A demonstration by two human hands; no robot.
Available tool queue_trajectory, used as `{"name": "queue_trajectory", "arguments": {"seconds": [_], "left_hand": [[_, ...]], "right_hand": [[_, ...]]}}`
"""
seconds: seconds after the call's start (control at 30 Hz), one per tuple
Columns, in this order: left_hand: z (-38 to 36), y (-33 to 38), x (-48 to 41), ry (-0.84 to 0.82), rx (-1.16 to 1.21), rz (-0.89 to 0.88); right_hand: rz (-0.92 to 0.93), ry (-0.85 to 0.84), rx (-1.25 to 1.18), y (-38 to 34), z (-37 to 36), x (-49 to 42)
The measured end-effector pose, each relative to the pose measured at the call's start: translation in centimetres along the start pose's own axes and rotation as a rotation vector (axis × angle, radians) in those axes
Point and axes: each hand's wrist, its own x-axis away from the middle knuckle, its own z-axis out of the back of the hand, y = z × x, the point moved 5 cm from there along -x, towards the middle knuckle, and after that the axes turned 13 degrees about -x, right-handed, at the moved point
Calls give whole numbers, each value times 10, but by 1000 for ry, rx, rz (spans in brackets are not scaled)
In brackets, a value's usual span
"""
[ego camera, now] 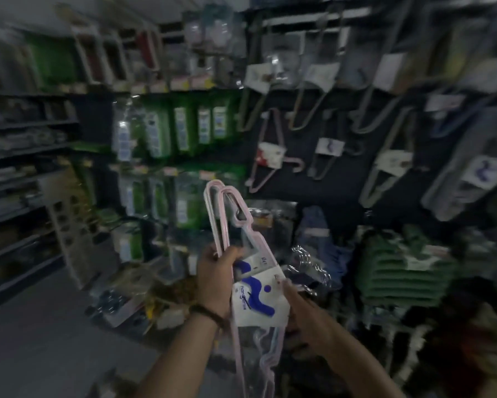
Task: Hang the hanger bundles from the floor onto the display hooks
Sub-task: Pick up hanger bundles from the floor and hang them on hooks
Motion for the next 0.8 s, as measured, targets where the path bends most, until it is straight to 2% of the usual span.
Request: {"name": "queue_trajectory", "arguments": {"seconds": [0.17,0.27,0.33,0.5,0.63,0.7,0.8], "left_hand": [[-176,-3,32,-161,-72,-133],[-280,-13,58,-242,-129,-189],[-341,-18,76,-276,-148,-216],[-467,-21,108,-400,-188,-272],[-547,-26,124,-859,-92,-208],[-572,-24,113,-874,-127,-246],[-602,-22,78,-774,-78,-225]], "right_hand": [[268,541,720,-63,186,74],[479,759,827,-107,253,101],[509,773,858,-119,299,100],[376,728,921,-111,426,91],[358,790,947,-98,500,99],[374,833,921,-97,531,98],[382,900,863,-101,572,91]]}}
